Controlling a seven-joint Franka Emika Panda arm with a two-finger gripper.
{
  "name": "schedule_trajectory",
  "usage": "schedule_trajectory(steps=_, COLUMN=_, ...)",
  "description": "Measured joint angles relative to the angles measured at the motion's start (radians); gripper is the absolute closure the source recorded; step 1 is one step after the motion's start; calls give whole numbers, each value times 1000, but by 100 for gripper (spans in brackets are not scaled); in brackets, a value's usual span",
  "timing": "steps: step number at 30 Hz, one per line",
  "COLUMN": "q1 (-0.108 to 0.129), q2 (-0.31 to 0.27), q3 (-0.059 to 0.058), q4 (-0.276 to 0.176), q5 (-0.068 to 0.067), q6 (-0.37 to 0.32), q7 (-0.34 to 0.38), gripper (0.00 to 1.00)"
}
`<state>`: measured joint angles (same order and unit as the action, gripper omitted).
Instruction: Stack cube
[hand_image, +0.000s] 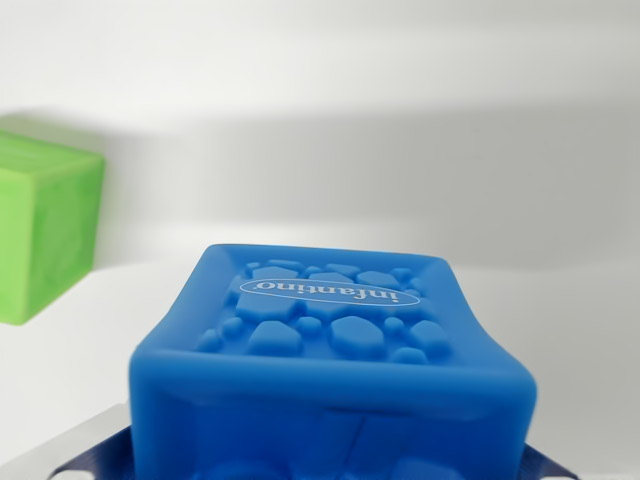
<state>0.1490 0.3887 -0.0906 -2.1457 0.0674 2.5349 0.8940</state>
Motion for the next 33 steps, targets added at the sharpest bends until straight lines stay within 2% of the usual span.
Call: schedule_trajectory(steps=33, q1=104, q2=18, q3=-1, q4=66, q5=-1, q6=-47, q7=228, gripper=100)
